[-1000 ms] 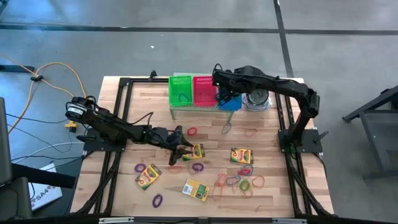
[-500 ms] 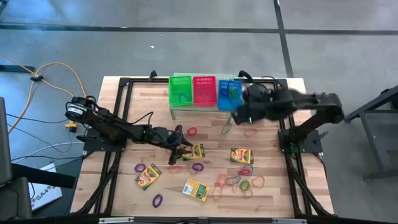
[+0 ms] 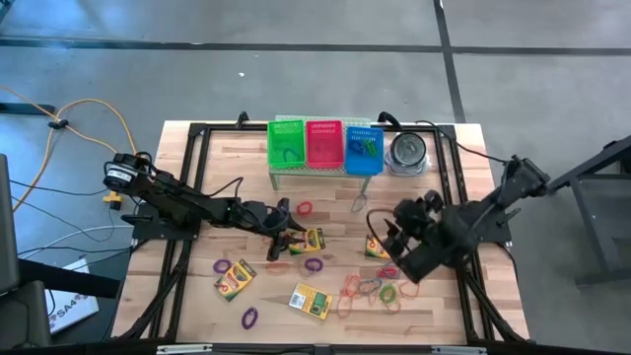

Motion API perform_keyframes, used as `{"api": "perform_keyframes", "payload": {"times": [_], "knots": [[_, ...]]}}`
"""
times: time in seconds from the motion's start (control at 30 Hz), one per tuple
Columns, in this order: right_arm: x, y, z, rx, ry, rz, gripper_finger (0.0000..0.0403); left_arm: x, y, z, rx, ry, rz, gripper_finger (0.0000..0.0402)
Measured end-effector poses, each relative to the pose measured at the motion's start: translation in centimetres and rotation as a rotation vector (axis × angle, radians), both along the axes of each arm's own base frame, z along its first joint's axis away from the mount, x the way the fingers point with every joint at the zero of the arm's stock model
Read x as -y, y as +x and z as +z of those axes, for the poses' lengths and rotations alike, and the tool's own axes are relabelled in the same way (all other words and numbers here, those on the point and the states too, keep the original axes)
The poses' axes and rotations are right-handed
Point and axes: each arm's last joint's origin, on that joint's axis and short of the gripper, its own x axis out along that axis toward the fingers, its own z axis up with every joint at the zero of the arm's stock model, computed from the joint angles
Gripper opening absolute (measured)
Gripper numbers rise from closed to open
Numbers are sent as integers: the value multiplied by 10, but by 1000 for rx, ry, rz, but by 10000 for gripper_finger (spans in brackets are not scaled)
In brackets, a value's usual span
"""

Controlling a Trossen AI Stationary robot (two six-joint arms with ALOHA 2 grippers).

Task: Pick & Place Office Desk Supplies
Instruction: Put the yellow crayon box into the red bin on the shelf

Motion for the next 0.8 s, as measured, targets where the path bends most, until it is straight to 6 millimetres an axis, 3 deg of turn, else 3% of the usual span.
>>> {"api": "perform_keyframes", "payload": {"times": [0.17,0.4,0.5,0.63,0.8], "knots": [[-7,0,-31,67,-8,-32,245,-4,1,0,0,-2,13,155],[-12,7,-57,116,6,-2,245,0,0,1,6,3,-1,259],[-13,10,-65,164,-33,20,245,3,0,1,22,101,-44,287],[-15,14,-71,205,-86,52,245,21,0,1,-53,239,-58,295],[-16,16,-77,215,-99,73,245,39,7,21,-300,254,-44,296]]}}
